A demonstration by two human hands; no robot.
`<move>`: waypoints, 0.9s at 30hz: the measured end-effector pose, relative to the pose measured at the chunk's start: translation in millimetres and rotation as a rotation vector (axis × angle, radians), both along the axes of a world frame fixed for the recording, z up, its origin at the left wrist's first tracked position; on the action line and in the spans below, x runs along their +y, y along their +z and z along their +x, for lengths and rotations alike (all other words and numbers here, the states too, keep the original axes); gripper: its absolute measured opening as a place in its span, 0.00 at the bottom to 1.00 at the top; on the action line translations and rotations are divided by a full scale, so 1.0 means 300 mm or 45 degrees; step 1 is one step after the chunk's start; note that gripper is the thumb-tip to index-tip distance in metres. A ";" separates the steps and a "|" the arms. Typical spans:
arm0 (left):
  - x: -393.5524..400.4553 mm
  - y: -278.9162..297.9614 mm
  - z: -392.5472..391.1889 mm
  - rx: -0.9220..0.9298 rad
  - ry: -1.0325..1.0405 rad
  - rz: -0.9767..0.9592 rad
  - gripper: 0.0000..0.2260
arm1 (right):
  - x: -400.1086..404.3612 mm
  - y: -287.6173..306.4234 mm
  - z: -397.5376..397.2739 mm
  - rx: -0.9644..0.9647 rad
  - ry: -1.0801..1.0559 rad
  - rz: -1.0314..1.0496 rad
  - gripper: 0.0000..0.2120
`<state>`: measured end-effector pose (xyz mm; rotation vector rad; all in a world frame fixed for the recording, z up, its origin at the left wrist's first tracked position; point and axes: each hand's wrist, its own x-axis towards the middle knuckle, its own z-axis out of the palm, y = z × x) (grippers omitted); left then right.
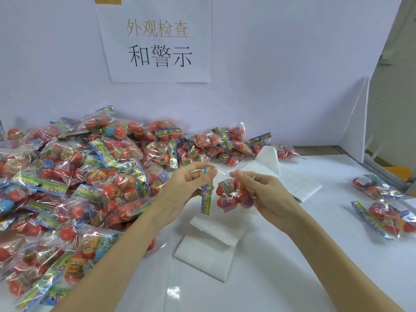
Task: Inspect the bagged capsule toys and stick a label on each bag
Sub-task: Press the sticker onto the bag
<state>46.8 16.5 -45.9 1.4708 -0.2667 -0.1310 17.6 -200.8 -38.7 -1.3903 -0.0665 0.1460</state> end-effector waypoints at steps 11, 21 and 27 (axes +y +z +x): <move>-0.013 -0.001 -0.002 -0.090 0.028 0.054 0.11 | 0.033 0.030 -0.027 -0.051 -0.257 0.024 0.20; -0.016 -0.007 -0.022 -0.187 -0.156 0.222 0.11 | 0.048 0.013 -0.033 -0.227 -0.277 -0.320 0.18; -0.013 -0.023 -0.005 -0.245 0.066 0.214 0.02 | 0.013 0.039 -0.020 -0.110 -0.117 -0.033 0.21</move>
